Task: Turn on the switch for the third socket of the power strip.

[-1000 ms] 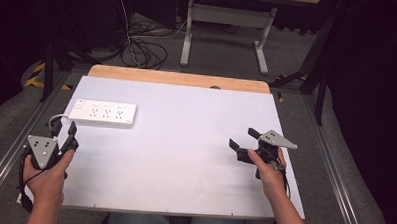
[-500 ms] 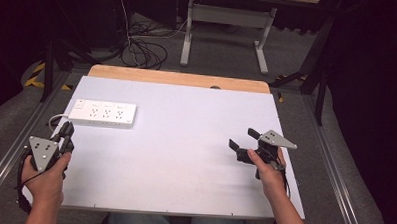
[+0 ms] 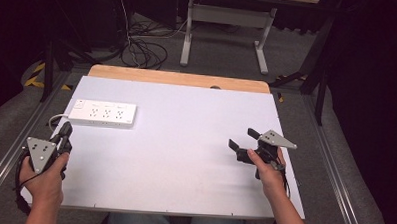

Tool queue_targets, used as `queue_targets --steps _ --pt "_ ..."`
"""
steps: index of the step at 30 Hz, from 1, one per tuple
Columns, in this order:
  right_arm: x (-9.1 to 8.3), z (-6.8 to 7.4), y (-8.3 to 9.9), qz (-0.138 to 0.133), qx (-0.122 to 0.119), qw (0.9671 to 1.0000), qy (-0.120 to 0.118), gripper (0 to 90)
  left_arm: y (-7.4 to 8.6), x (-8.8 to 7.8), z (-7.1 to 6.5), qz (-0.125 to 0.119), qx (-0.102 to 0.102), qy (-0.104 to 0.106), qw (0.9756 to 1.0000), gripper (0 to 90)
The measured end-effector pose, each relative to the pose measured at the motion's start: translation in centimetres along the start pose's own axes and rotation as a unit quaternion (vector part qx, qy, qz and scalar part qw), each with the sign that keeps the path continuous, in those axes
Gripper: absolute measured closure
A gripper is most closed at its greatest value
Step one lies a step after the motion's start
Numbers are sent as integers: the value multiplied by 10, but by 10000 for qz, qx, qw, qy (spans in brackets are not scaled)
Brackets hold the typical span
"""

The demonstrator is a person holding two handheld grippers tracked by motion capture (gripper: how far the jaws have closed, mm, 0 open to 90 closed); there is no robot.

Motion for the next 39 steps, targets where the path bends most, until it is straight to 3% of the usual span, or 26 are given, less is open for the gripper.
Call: queue_targets --steps 1,2,6,8,14,21,31,39 --pt "0 0 0 5 1 10000 10 103 1 0 0 8 -165 11 9999 898" --pt "0 0 0 5 1 10000 10 103 1 0 0 8 -165 11 9999 898" --pt "-1 0 0 8 -41 10000 41 106 1 4 2 13 -736 54 9973 898" --pt "0 1 -1 -2 -48 10000 29 108 -1 7 3 16 -788 19 9969 898" --pt "2 3 1 48 -63 10000 -46 110 -8 17 1 76 -633 -5 9980 898" --pt "6 5 1 64 -115 9998 -148 115 -1 28 -1 254 -561 -75 9981 898" --pt "9 7 0 62 -113 9996 -239 115 -3 42 -9 423 -259 -53 9988 899" --pt "9 7 0 62 -100 9996 -269 113 -16 53 -9 409 -186 -100 9989 898"
Point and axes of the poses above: each handheld gripper's, and its own axes: x roughly forward along the jaws, y roughly out of its underside, z roughly to its left, the point moved 5 cm from there along x, roughly forward along the jaws, and after that the axes turned 3 degrees about -x, right-handed, at the moved point
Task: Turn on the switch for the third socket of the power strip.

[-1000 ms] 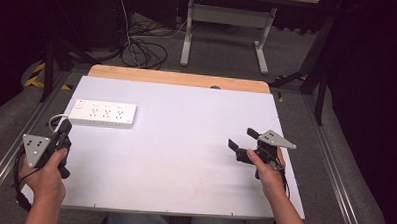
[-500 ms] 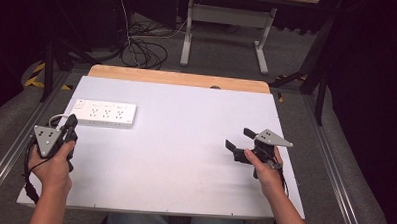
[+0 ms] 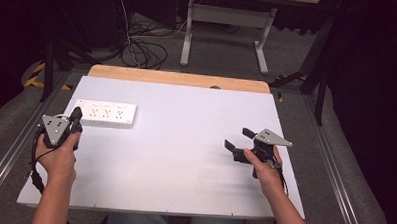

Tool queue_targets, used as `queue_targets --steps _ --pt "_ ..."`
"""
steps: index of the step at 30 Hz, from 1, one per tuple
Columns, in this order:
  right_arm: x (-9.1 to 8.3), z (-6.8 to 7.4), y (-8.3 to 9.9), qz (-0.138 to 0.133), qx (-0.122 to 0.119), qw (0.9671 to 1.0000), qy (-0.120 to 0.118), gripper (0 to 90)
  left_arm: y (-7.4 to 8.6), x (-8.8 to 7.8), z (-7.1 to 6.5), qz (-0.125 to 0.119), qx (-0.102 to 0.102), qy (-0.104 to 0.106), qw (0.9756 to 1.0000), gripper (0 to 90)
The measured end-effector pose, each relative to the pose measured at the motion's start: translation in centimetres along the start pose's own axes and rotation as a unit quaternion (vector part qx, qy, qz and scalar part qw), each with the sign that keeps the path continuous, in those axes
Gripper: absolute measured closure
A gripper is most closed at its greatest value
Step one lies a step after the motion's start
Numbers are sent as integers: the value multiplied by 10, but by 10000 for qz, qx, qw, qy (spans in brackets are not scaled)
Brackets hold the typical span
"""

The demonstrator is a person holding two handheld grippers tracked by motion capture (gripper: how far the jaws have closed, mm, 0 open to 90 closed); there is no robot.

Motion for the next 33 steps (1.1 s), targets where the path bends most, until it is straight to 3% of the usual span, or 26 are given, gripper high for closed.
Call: queue_targets --steps 9,23,33 --pt "0 0 0 2 -6 10000 -15 110 -9 9 -1 43 227 -15 9997 899" --pt "0 1 0 -3 -9 10000 -19 110 -9 27 -7 222 327 78 9992 898" --pt "0 0 0 13 16 10000 1 110 -12 40 -7 411 610 150 9972 898"
Point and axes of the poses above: each handheld gripper's, and its own axes: x roughly forward along the jaws, y roughly out of its underside, z roughly to its left, the point moved 5 cm from there along x, roughly forward along the jaws, and after that the axes turned 3 degrees about -x, right-handed, at the moved point
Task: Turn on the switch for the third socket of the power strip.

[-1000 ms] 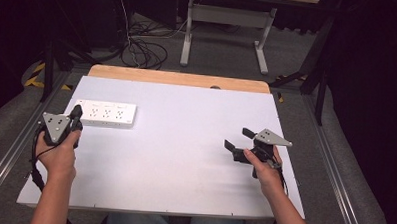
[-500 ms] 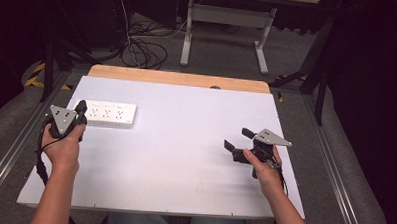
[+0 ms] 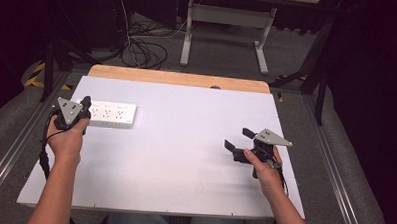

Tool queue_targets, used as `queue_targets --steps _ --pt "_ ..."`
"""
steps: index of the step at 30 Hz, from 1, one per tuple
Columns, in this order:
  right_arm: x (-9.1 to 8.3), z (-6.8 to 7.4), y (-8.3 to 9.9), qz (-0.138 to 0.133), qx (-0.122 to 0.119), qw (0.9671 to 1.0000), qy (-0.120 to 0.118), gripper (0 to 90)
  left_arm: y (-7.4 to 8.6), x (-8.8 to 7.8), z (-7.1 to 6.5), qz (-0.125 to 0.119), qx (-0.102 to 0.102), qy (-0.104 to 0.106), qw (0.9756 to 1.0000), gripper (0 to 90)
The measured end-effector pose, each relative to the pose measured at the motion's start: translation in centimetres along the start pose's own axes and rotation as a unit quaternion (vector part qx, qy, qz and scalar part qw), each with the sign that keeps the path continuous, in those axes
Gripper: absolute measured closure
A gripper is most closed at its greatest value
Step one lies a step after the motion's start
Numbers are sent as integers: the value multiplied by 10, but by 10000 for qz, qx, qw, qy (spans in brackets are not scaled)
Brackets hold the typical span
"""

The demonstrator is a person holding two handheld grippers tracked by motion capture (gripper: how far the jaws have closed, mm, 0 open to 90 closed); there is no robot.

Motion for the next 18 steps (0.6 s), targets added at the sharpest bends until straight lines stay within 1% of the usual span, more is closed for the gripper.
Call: queue_targets --steps 6,8,10,14,16,18 --pt "1 0 1 32 -3 10000 6 109 3 9 -3 145 137 128 9997 898" --pt "2 0 1 38 4 10000 7 109 4 12 -4 181 136 173 9996 899" --pt "2 0 1 37 -3 10000 -7 109 6 17 -6 215 90 210 9995 898" --pt "2 0 2 74 32 10000 -3 108 9 25 -12 299 143 313 9990 899" --pt "2 0 2 71 32 10000 -8 109 10 29 -17 322 116 374 9987 898" --pt "3 -1 2 62 48 10000 -4 108 10 32 -20 346 132 412 9985 899"
Point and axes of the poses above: each handheld gripper's, and its own axes: x roughly forward along the jaws, y roughly out of its underside, z roughly to its left, the point moved 5 cm from there along x, roughly forward along the jaws, and after that the axes turned 3 degrees about -x, right-handed, at the moved point
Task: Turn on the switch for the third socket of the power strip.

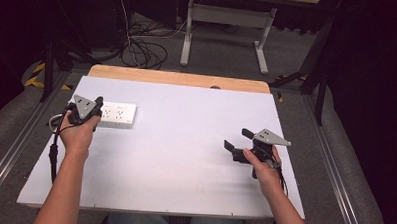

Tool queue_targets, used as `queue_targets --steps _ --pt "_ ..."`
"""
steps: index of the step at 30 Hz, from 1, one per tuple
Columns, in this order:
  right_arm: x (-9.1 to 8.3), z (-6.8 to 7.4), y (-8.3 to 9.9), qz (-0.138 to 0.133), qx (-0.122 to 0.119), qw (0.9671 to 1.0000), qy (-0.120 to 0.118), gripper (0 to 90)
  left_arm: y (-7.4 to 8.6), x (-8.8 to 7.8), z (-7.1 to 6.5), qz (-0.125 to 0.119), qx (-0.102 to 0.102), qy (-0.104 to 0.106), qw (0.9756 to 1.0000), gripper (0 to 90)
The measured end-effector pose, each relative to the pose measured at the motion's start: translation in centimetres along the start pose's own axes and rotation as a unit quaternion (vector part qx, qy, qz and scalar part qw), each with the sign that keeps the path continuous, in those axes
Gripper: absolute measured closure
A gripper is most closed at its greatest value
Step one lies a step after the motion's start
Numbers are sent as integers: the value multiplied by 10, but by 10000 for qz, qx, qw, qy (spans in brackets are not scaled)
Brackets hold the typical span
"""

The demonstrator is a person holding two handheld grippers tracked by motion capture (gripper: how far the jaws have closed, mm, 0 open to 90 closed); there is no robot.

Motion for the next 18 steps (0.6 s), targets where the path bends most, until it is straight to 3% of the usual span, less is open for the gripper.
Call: queue_targets --steps 8,18 --pt "-1 -1 -1 -31 52 10000 7 108 4 11 -6 174 5 104 9998 899" --pt "2 1 -1 -26 0 10000 -40 109 13 21 -3 420 69 132 9990 899"
Point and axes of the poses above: each handheld gripper's, and its own axes: x roughly forward along the jaws, y roughly out of its underside, z roughly to its left, the point moved 5 cm from there along x, roughly forward along the jaws, and after that the axes turned 3 degrees about -x, right-handed, at the moved point
